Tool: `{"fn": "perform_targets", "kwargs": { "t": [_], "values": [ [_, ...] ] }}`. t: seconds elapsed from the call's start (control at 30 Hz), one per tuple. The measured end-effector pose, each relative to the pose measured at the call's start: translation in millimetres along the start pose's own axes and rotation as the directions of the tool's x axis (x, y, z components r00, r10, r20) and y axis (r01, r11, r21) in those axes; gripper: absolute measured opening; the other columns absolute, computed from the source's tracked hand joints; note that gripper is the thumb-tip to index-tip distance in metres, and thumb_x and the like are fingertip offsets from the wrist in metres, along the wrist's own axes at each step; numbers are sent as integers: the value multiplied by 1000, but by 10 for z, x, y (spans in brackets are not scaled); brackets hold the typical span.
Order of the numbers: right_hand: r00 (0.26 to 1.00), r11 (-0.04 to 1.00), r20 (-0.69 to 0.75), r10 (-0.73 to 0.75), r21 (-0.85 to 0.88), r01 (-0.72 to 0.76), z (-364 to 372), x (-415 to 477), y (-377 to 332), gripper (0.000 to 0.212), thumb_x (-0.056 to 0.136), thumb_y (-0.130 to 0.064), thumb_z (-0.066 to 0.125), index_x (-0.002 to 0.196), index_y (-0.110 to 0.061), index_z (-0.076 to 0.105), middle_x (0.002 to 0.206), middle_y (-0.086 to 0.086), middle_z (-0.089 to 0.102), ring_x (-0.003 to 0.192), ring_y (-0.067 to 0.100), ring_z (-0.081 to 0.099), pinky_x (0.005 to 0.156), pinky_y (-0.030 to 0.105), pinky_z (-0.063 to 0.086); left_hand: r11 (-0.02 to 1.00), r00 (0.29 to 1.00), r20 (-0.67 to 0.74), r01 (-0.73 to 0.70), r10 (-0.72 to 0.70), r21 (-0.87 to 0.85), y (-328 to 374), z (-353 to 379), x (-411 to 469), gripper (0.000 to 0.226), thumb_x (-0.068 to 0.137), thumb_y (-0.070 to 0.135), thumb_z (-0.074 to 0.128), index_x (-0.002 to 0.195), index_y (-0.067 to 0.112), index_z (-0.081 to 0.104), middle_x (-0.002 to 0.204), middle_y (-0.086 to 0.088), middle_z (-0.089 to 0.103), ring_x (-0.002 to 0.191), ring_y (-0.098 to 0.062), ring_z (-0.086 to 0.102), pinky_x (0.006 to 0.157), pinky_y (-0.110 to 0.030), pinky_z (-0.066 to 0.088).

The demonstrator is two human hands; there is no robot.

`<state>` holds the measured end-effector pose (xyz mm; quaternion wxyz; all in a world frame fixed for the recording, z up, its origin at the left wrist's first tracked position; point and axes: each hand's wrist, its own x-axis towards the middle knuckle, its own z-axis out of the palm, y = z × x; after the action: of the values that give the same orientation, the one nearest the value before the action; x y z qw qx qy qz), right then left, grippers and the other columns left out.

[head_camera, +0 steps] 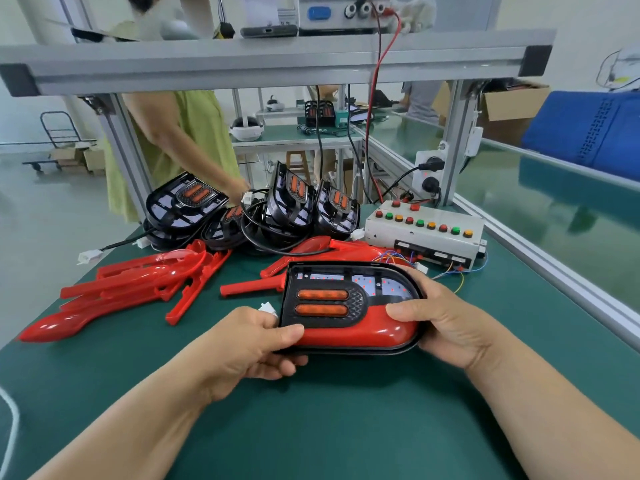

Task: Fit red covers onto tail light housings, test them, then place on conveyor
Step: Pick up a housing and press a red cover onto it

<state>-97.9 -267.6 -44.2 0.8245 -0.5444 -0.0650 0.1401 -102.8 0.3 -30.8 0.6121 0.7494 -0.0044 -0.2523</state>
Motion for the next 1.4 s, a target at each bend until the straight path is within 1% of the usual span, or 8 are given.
{"fn": "perform_targets", "kwargs": {
  "t": [0.23, 0.37, 0.53, 0.7, 0.77, 0.9, 1.13, 1.4],
  "values": [
    [1000, 998, 28, -2, 68, 0, -4, 9, -10, 56, 74, -7, 71, 129, -16, 64, 130, 15, 66, 111, 30, 66, 94, 45, 56, 1000, 997, 76, 6, -4, -21, 65, -77, -21, 54, 75, 38, 71, 112, -1, 67, 99, -18, 74, 63, -14, 64, 59, -23, 55],
    [996, 999, -87, 16, 46, -12, 25, 55, 20, 45, 83, -26, 67, 125, -14, 66, 124, 15, 69, 105, 30, 69, 86, 44, 59, 999, 998, 64, -1, -1, 39, 81, -77, -53, 54, 72, 44, 72, 107, 3, 71, 99, -17, 75, 67, -17, 68, 60, -23, 55],
    [985, 999, -169, 34, 22, -31, 40, 89, 58, 52, 84, -39, 63, 128, -10, 64, 122, 18, 69, 114, 38, 64, 92, 50, 56, 957, 976, -177, -76, 130, 280, 94, -166, -32, 38, 74, 57, 68, 72, 19, 75, 71, 1, 74, 56, -9, 62, 55, -21, 49],
    [985, 999, -164, 45, 26, -42, 16, 93, 66, 56, 84, -43, 62, 129, -10, 62, 123, 18, 68, 119, 40, 61, 103, 57, 48, 846, 696, -598, -24, 397, 533, -5, -485, 103, 22, 84, 45, 72, 70, 29, 70, 67, 4, 68, 60, -11, 59, 56, -26, 42],
    [987, 999, -155, 44, 20, -41, 14, 93, 68, 56, 85, -43, 62, 130, -9, 62, 124, 18, 68, 120, 41, 61, 105, 58, 46, 810, 604, -655, 27, 454, 586, -32, -627, 141, 15, 86, 36, 71, 73, 31, 69, 77, 8, 67, 74, -16, 60, 64, -30, 44],
    [989, 999, -141, 38, 13, -37, 13, 93, 68, 56, 85, -42, 61, 130, -9, 62, 125, 19, 67, 121, 42, 60, 106, 59, 44, 791, 507, -707, 77, 493, 607, -65, -815, 270, 5, 88, 28, 68, 90, 27, 72, 96, 2, 70, 97, -26, 60, 84, -40, 50],
    [989, 999, -142, 38, 9, -37, 9, 110, 75, 54, 88, -42, 59, 132, -10, 61, 127, 19, 66, 122, 42, 59, 105, 60, 44, 662, 537, -657, 222, 530, 716, 40, -847, 586, 34, 87, 33, 72, 117, 17, 67, 118, -7, 60, 119, -30, 49, 91, -46, 45],
    [989, 999, -144, 41, 19, -38, -19, 108, 87, 52, 87, -41, 62, 129, -10, 64, 125, 20, 67, 120, 42, 60, 103, 59, 46, 595, 595, -597, 234, 538, 769, -27, -928, 656, 23, 93, 17, 65, 115, 16, 69, 115, -9, 62, 109, -33, 56, 86, -41, 43]
  ]
}}
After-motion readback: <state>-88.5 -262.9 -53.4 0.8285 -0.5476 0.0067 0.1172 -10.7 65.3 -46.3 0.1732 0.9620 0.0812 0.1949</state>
